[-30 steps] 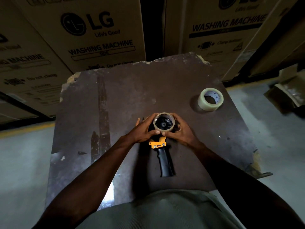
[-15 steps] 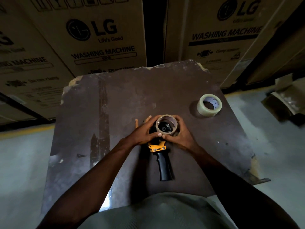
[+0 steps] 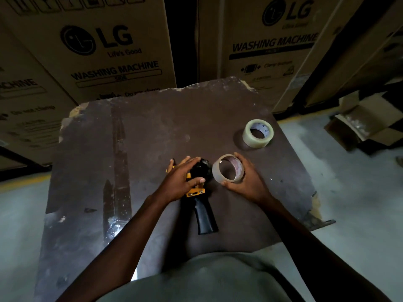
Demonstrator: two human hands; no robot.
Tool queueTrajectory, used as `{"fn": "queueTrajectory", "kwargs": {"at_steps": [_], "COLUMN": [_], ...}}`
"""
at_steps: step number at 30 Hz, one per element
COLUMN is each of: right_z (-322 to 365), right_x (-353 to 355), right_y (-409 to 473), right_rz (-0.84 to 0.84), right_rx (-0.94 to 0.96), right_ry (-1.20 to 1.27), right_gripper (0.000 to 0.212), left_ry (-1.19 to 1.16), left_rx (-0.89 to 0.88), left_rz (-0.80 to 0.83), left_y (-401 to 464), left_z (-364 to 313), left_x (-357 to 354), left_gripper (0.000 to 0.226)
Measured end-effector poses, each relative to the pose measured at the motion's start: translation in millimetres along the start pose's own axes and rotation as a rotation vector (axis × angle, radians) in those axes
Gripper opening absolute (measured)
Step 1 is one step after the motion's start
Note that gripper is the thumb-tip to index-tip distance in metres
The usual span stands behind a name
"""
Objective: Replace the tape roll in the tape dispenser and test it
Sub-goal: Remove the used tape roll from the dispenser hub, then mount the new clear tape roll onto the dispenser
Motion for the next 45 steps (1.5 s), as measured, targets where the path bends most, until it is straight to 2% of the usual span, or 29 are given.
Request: {"fn": "queueTrajectory", "kwargs": {"at_steps": [4, 7, 12, 14, 18, 22, 24, 26, 27, 30, 34, 38, 43, 45], "right_z": [-46, -80, -121, -137, -153, -165, -164, -150, -137, -87, -48, -14, -3, 2], "right_x": [31, 49, 85, 94, 113, 112, 112, 116, 118, 100, 28, -34, -76, -88], "right_y": [-19, -31, -54, -61, -78, -84, -86, -90, -92, -98, -106, -110, -102, -96], "right_rz": [-0.017, -0.031, -0.118, -0.126, -0.232, -0.228, -0.237, -0.331, -0.397, -0.487, -0.233, 0.015, 0.171, 0.204], "right_rx": [-0.139, -0.174, -0.266, -0.278, -0.391, -0.438, -0.466, -0.463, -0.436, -0.212, -0.163, -0.135, -0.180, -0.216], "right_ry": [-0.092, -0.172, -0.256, -0.297, -0.312, -0.318, -0.405, -0.481, -0.492, -0.475, -0.304, -0.160, -0.148, -0.101], "right_gripper": [0.104, 0.104, 0.093, 0.086, 0.086, 0.098, 0.108, 0.111, 0.105, 0.082, 0.062, 0.055, 0.055, 0.048], "left_ry": [-0.003, -0.008, 0.012, 0.011, 0.013, 0.001, -0.004, -0.018, -0.028, -0.038, -0.034, -0.052, -0.078, -0.083], "left_rx": [0.027, 0.051, 0.056, 0.053, 0.078, 0.117, 0.115, 0.118, 0.127, 0.147, 0.169, 0.200, 0.255, 0.251], "left_rz": [-0.025, -0.057, -0.085, -0.099, -0.138, -0.144, -0.157, -0.190, -0.212, -0.275, -0.307, -0.344, -0.333, -0.324], "left_y": [-9, -14, -21, -23, -28, -34, -39, -45, -47, -57, -69, -79, -88, -92], "left_z": [8, 12, 5, 2, 7, 13, 13, 15, 16, 17, 24, 30, 34, 34], "left_x": [-13, -16, -11, -7, 1, 3, 4, 7, 9, 20, 26, 32, 34, 34], "left_gripper": [0.074, 0.071, 0.065, 0.069, 0.079, 0.064, 0.060, 0.054, 0.051, 0.050, 0.046, 0.043, 0.041, 0.039]}}
Point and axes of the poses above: each hand's wrist, its own y-axis towards the middle knuckle, its own x-axis out of the back of the hand, z = x × y, the point moved 9 cm from there along y, towards the middle knuckle, and after that the axes turned 7 degrees about -z, right-handed, at the moved point
